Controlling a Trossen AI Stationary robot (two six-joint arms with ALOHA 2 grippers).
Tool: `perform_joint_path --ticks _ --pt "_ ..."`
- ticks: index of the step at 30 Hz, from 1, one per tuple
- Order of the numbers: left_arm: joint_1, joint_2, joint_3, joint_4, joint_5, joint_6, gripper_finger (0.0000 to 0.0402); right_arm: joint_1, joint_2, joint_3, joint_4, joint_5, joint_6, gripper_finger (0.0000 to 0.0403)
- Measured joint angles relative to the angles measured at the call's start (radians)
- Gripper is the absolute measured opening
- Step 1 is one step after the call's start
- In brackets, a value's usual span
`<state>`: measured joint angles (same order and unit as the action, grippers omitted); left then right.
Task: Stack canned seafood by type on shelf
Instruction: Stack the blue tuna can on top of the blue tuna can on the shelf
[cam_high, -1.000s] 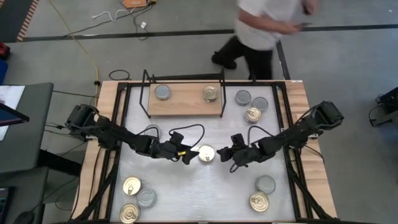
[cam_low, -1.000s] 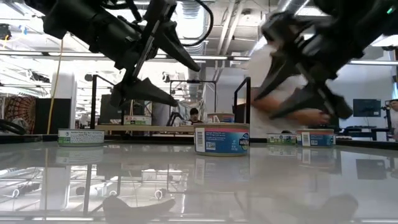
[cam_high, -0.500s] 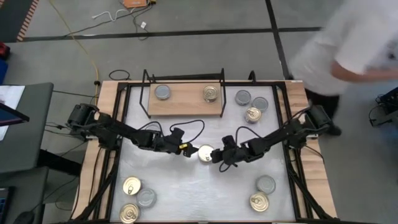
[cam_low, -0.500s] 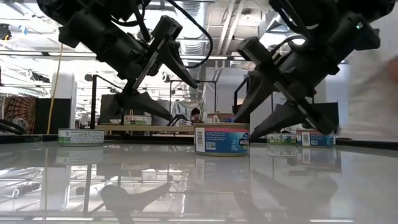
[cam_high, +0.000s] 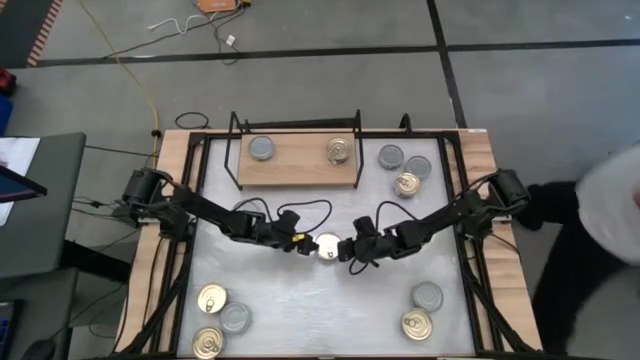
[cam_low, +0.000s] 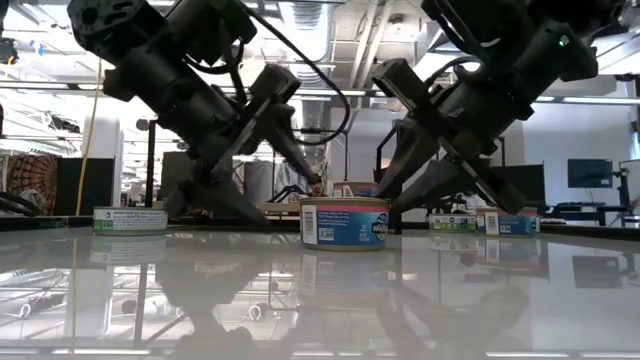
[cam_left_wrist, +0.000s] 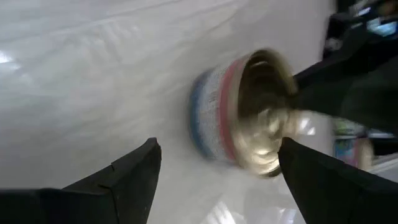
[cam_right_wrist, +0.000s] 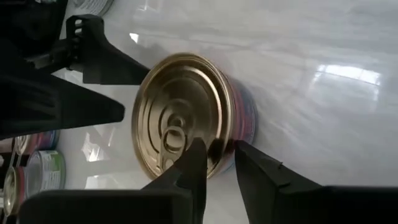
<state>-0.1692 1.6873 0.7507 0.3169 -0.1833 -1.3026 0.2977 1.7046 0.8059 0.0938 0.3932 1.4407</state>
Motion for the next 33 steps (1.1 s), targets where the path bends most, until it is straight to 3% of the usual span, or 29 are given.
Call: perform_joint_path --ticks 11,19,33 --pt "0.0 0.003 0.001 0.019 0.001 -0.019 0.0309 0.0 0.003 0.0 -0.004 -0.004 -0.002 0.0108" --pt "0.004 0.099 0.001 0.141 0.071 -0.084 0.0309 -0.007 0.003 0.0 -0.004 -0.004 -0.009 0.0108" --pt "0.019 0.08 0.0 0.143 0.068 -0.053 0.0309 -0.006 0.003 0.0 -0.012 -0.004 -0.009 0.0088"
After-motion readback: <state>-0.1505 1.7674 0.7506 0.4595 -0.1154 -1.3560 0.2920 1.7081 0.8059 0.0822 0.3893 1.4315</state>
